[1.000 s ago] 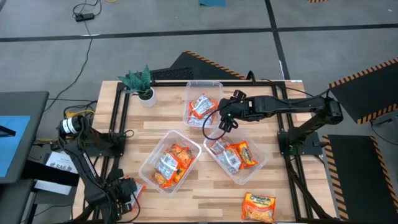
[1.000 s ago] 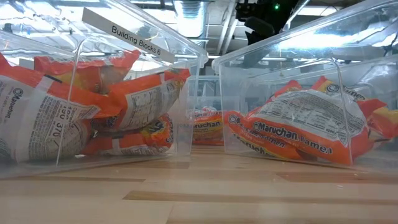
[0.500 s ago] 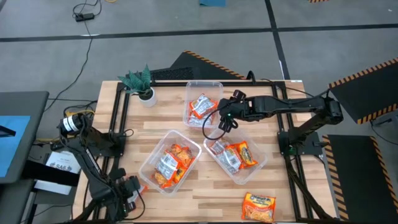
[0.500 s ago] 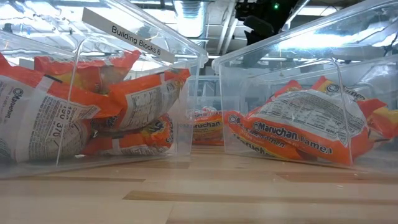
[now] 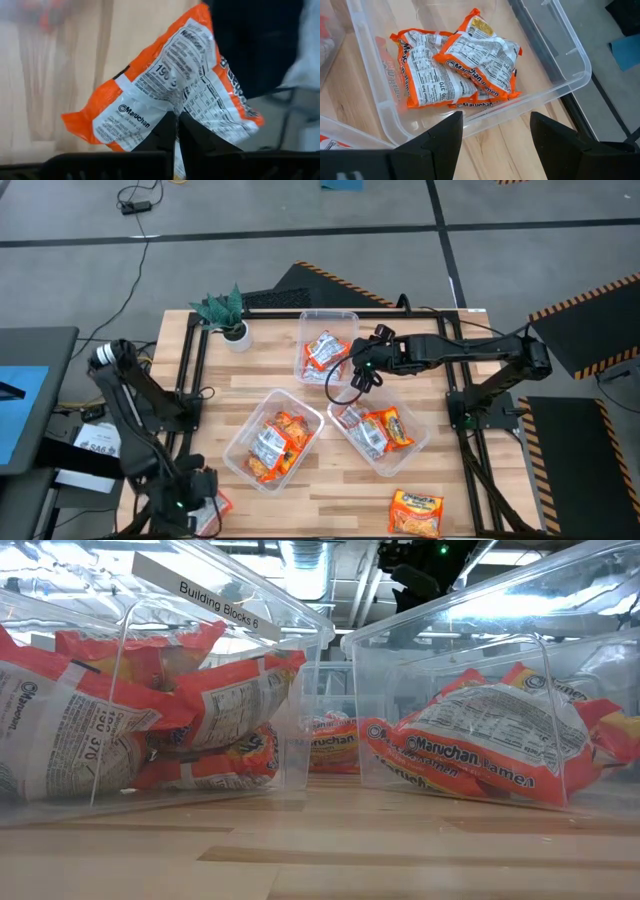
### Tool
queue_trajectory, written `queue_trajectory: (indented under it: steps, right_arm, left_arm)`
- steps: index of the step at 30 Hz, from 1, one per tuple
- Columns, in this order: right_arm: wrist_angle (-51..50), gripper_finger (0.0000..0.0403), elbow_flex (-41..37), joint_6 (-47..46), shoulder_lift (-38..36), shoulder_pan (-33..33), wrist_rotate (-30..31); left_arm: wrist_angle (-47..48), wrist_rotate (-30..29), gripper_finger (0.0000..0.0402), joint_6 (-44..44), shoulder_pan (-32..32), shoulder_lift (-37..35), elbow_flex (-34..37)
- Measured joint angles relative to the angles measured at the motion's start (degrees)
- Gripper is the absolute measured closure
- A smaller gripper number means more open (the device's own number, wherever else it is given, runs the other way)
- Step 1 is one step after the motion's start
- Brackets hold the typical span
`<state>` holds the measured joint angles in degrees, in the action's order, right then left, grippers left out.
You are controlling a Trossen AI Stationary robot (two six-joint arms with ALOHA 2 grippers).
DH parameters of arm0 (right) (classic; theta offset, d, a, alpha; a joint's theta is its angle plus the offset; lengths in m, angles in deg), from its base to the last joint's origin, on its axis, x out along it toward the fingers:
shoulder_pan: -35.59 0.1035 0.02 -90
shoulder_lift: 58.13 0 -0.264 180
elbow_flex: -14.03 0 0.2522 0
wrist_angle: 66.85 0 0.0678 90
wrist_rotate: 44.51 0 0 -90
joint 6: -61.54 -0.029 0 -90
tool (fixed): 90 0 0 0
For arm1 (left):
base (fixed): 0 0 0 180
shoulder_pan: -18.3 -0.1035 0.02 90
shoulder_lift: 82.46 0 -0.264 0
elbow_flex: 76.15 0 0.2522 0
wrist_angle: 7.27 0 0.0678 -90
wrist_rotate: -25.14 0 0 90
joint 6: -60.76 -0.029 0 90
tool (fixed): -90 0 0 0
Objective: Sort Maruchan noodles
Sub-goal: Put the noodle pack into the bottom left transparent bin
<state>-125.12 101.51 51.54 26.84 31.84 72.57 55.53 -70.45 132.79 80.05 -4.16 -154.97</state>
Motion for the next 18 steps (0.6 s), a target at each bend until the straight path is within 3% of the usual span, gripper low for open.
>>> queue_trajectory:
  steps: [5, 11, 14, 18]
  right_arm:
    - [0.0, 0.0148, 0.0, 0.2, 0.0, 0.0, 0.0]
    - [0.2, 0.0148, 0.0, 0.1, 0.0, 0.0, 0.0]
    - [0.2, 0.0148, 0.0, 0.1, 0.0, 0.0, 0.0]
    - [0.3, 0.0148, 0.0, 0.1, 0.0, 0.0, 0.0]
  left_arm:
    - [0.5, -11.0, 0.0401, -8.6, -1.1, -5.6, -5.4]
    - [1.3, -26.3, 0.0401, -32.7, -6.3, -10.2, -8.8]
    - [2.1, -26.3, 0.0402, -42.9, -12.3, -10.5, -8.8]
    - [3.0, -20.3, 0.0401, -53.2, -21.5, -8.6, -8.4]
